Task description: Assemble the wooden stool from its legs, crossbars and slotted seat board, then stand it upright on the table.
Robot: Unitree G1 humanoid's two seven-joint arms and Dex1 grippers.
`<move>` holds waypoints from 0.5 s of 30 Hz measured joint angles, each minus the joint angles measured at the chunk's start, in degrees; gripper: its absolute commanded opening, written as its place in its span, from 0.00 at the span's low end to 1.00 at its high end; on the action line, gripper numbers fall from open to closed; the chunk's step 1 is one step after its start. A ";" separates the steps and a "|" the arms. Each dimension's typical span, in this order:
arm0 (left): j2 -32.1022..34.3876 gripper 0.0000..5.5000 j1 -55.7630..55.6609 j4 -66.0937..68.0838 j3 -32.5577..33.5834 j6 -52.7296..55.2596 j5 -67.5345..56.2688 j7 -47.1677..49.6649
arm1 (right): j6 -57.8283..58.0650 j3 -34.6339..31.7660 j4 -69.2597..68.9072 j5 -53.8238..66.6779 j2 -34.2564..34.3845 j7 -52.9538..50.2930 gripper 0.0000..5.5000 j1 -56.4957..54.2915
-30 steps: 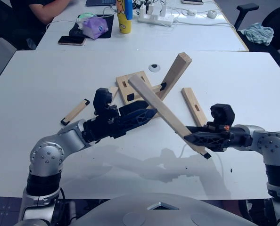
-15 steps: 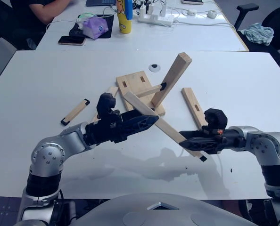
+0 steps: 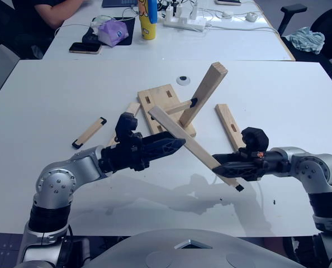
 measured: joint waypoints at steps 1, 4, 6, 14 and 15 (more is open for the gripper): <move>0.04 0.39 0.00 0.00 -0.03 0.03 0.24 -0.04 | -0.06 0.12 0.00 -0.21 0.00 0.01 0.38 0.03; 0.18 0.45 0.00 -0.19 -0.06 -0.09 1.77 -1.08 | -0.16 0.25 0.01 -0.50 -0.01 0.01 0.38 0.08; 0.28 0.50 -0.04 -0.95 -0.32 -0.58 3.83 -2.10 | -0.23 0.42 0.02 -0.67 -0.06 0.06 0.38 0.22; 0.02 0.58 -0.08 -1.24 -0.68 -0.58 4.55 -3.44 | -0.30 0.70 0.01 -1.40 -0.05 0.37 0.38 0.25; 0.02 0.58 -0.14 -1.21 -0.62 -0.50 4.40 -3.44 | -0.42 0.71 -0.02 -1.41 -0.05 0.45 0.38 0.30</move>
